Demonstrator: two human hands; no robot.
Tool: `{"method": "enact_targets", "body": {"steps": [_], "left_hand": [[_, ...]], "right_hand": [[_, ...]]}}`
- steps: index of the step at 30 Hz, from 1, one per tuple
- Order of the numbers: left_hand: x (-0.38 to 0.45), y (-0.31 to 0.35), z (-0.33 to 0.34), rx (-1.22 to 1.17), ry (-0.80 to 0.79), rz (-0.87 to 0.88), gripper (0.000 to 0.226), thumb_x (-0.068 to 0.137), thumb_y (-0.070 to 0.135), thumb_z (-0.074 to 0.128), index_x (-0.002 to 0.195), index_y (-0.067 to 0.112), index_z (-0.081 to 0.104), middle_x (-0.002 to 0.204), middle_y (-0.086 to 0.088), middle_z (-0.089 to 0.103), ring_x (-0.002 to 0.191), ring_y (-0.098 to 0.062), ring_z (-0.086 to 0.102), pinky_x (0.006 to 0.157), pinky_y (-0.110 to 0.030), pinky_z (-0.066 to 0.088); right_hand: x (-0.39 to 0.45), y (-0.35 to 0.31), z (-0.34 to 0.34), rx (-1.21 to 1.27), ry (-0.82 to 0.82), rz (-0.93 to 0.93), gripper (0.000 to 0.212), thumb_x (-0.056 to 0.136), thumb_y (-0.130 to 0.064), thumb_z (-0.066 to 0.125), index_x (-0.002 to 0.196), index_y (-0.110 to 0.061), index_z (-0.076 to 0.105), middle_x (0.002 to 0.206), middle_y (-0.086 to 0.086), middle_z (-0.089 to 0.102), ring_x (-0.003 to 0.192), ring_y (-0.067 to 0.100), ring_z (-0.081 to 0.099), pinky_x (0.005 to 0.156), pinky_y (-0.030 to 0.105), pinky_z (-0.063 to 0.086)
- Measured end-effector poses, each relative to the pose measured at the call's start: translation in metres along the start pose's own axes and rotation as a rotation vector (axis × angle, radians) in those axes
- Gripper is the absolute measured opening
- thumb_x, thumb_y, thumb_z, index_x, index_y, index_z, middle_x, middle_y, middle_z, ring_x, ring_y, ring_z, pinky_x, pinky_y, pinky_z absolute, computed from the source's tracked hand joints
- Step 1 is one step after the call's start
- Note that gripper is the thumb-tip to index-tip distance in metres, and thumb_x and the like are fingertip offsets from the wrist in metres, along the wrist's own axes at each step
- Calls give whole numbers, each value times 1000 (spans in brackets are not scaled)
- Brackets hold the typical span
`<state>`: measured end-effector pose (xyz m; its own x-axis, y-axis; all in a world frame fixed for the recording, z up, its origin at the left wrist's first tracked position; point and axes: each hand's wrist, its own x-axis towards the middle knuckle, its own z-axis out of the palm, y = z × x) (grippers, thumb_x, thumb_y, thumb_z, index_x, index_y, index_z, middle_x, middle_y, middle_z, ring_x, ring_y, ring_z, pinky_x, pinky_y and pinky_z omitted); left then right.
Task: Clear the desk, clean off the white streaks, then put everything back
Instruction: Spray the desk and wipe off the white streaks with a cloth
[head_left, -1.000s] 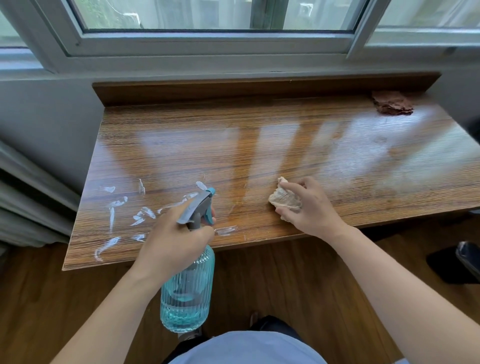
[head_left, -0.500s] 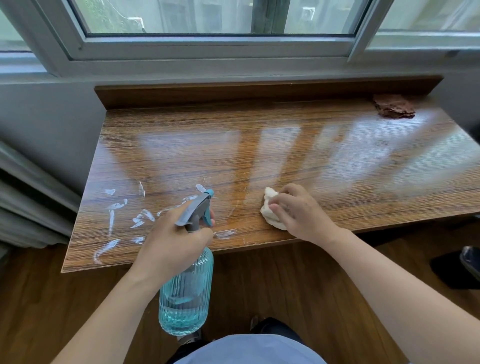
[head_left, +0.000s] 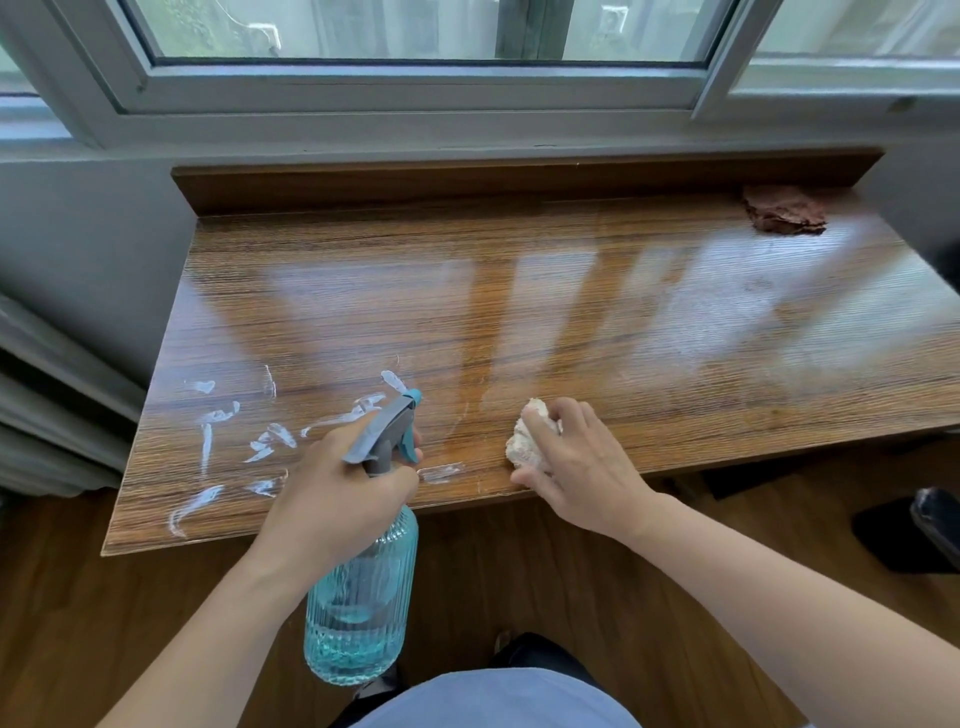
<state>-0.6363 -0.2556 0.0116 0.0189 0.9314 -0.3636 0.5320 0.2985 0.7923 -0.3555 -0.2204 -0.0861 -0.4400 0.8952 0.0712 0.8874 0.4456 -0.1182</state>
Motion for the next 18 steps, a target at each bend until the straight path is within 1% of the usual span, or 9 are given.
{"method": "enact_targets", "body": {"steps": [2, 4, 6, 8, 9, 12, 14, 16, 18], "left_hand": [[2, 3, 0, -18, -12, 7, 31, 70, 27, 52, 98, 21, 63, 71, -10, 46, 55, -17, 35, 55, -37, 35], [3, 8, 0, -34, -16, 34, 23, 76, 20, 57, 96, 27, 65, 70, -2, 47, 54, -15, 36, 54, -37, 35], [5, 13, -1, -28, -10, 59, 25, 84, 8, 57, 94, 30, 65, 67, -4, 49, 50, -12, 35, 53, -36, 35], [7, 16, -1, -21, -7, 73, 25, 85, 8, 57, 93, 30, 65, 70, -10, 54, 51, -13, 36, 52, -36, 35], [8, 17, -1, -22, -12, 70, 20, 84, 12, 56, 93, 29, 64, 75, -16, 58, 52, -14, 35, 52, -36, 35], [14, 18, 1, -21, -2, 34, 20, 76, 22, 52, 93, 27, 63, 92, -25, 64, 53, -18, 35, 53, -37, 36], [17, 19, 4, -30, 8, 17, 23, 74, 23, 52, 93, 27, 63, 80, -19, 61, 54, -19, 37, 55, -39, 37], [20, 20, 5, -32, 19, 13, 25, 72, 25, 53, 93, 30, 65, 70, -7, 62, 55, -19, 41, 57, -41, 40], [21, 20, 6, -26, 32, 12, 26, 70, 27, 54, 92, 32, 67, 81, -7, 70, 58, -21, 47, 59, -41, 44]], "right_hand": [[7, 4, -4, 92, -13, -11, 52, 102, -50, 50, 137, -12, 53, 119, 7, 47, 100, 21, 48, 81, 27, 48], [17, 20, -9, 193, 65, 72, 44, 104, -43, 51, 134, -11, 57, 112, 5, 46, 93, 18, 47, 77, 25, 46], [29, 48, -13, 172, 164, 240, 43, 104, -41, 50, 133, -10, 58, 112, 8, 48, 96, 21, 48, 79, 32, 49], [36, 70, -12, 60, 137, 372, 42, 105, -42, 44, 131, -12, 57, 117, 12, 50, 105, 28, 49, 85, 42, 49], [36, 74, -9, 25, 102, 391, 43, 105, -44, 40, 132, -14, 55, 121, 12, 50, 109, 30, 48, 88, 43, 48], [27, 50, 1, -18, 60, 330, 48, 107, -44, 29, 142, -14, 43, 130, 10, 48, 112, 28, 46, 93, 41, 46], [16, 12, 6, 5, 32, 257, 50, 109, -43, 25, 148, -13, 34, 136, 8, 44, 113, 25, 46, 94, 39, 45], [7, -28, 11, 16, -12, 149, 53, 109, -41, 30, 153, -12, 29, 140, 7, 42, 114, 25, 47, 96, 38, 46], [1, -50, 14, 36, -9, 38, 56, 107, -42, 40, 153, -12, 32, 138, 5, 44, 115, 24, 48, 98, 38, 47]]}}
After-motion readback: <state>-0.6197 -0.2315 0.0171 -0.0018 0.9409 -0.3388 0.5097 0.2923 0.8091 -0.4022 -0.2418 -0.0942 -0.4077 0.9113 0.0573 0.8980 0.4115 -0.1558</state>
